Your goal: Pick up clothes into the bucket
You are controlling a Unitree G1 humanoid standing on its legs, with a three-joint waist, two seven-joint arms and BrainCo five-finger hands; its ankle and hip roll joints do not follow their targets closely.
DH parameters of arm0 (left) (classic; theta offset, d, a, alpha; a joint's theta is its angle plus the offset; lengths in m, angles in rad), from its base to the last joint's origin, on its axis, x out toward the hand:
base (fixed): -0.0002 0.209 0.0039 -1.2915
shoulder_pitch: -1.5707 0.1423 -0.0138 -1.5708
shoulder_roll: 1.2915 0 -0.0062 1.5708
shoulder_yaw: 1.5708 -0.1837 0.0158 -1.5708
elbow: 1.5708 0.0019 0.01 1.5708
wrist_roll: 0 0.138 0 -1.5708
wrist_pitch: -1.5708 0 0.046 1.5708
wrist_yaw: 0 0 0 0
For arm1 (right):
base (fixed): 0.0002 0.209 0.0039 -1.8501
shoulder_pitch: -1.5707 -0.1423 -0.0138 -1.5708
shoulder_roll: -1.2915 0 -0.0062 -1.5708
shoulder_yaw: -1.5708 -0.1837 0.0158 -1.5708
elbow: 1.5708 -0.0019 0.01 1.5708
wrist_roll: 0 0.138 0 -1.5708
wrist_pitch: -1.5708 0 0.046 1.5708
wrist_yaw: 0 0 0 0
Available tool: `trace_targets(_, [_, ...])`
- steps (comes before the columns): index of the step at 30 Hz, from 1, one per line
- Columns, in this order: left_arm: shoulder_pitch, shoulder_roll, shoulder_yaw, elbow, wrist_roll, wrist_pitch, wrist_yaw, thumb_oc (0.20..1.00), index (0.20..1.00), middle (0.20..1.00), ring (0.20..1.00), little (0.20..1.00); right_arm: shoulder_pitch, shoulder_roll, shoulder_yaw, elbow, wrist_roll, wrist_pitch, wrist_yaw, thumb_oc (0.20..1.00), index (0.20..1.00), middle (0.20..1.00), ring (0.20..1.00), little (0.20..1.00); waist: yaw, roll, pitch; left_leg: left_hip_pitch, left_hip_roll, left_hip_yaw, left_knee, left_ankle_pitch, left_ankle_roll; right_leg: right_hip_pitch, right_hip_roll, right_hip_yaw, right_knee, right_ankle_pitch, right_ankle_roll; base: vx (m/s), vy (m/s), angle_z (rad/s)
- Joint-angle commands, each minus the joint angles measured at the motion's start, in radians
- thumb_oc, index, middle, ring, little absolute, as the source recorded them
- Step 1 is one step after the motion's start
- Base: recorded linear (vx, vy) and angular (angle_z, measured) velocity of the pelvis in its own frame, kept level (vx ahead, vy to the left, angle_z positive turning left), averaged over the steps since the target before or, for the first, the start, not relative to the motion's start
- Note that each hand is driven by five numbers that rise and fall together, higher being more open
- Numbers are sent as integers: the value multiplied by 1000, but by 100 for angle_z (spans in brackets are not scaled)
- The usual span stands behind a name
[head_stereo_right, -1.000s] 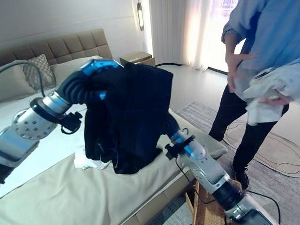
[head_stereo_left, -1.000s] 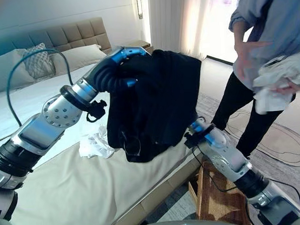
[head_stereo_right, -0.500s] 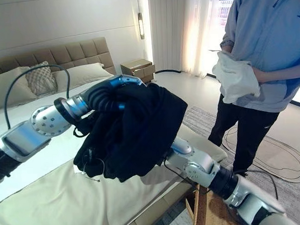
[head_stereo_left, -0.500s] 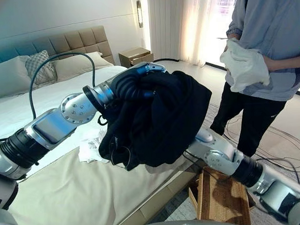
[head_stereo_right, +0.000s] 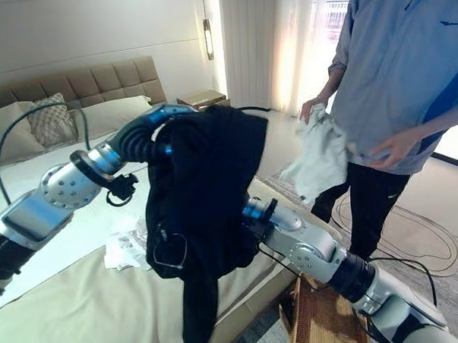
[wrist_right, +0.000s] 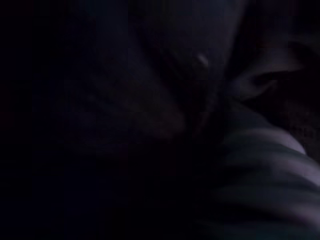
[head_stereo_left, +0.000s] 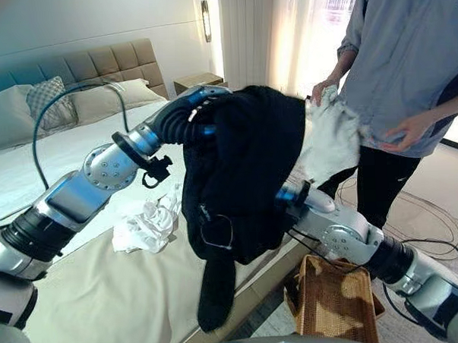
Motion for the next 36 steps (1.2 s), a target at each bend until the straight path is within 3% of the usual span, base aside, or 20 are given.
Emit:
trace_targets(1, [34,58,190,144,35,14,72,200,200,200,200,200,24,-7,-156,-141,4,-70,27,200,200,200,200,200,1,-73,17,47,-42,43,59,-97,13,5,-29,51,-51,66,45,0,0,0])
trace_targets(3, [68,53,219,149,51,19,76,219,219,219,219,219,45,-5,-165,-136,0,-65,28,200,200,200,200,200,1,-72,18,47,-42,43,59,-98,13,4,-29,51,-51,66,44,0,0,0])
trace_targets(4, [115,38,263,157,71,24,82,1000,1000,1000,1000,1000,77,-3,-184,-135,-4,-56,32,200,200,200,200,200,1,-74,20,46,-43,42,60,-99,13,3,-28,51,-51,65,44,0,0,0])
trace_targets(20, [405,-85,466,317,135,84,62,1000,1000,1000,1000,1000,288,58,-366,-97,1,-57,-8,200,200,200,200,200,-6,-72,42,32,-47,49,69,-108,22,-19,-30,57,-38,62,43,0,0,0])
trace_targets(27, [600,-351,582,428,182,107,119,1000,1000,1000,1000,1000,424,124,-539,-63,-96,-104,-88,200,200,200,200,200,-17,-60,84,-15,-58,49,82,-108,35,-77,-38,68,-8,60,40,-9,7,-2])
trace_targets(28, [602,-353,582,427,183,107,120,1000,1000,1000,1000,1000,425,123,-539,-65,-96,-104,-88,200,200,200,200,200,-18,-59,81,-17,-57,49,84,-109,35,-80,-38,68,-6,59,40,-78,42,-9])
trace_targets(30, [665,-477,619,527,193,109,162,1000,1000,1000,1000,1000,474,151,-626,-35,-188,-136,-137,200,200,200,200,200,-24,-46,112,-56,-63,54,93,-104,43,-133,-39,72,20,60,40,-101,40,-14])
trace_targets(32, [679,-512,625,560,196,104,178,1000,1000,1000,1000,1000,487,158,-657,-29,-229,-153,-161,200,200,200,200,200,-25,-40,125,-75,-64,55,97,-102,45,-156,-41,74,29,62,40,-79,19,-8])
trace_targets(34, [717,-620,640,692,182,91,251,1000,1000,1000,1000,1000,529,188,-748,37,-382,-202,-266,200,200,200,200,200,-31,-23,171,-128,-69,56,96,-85,47,-215,-46,71,41,70,41,-126,31,0])
trace_targets(35, [716,-621,639,693,182,90,251,1000,1000,1000,1000,1000,529,188,-748,37,-383,-203,-267,200,200,200,200,200,-31,-22,168,-131,-69,56,97,-85,47,-219,-46,71,42,70,41,-56,18,1])
trace_targets(36, [734,-675,646,743,139,84,290,1000,1000,1000,1000,1000,534,216,-759,92,-427,-226,-320,200,200,200,200,200,-25,-15,178,-148,-71,58,97,-79,47,-233,-47,67,44,72,40,0,0,0])
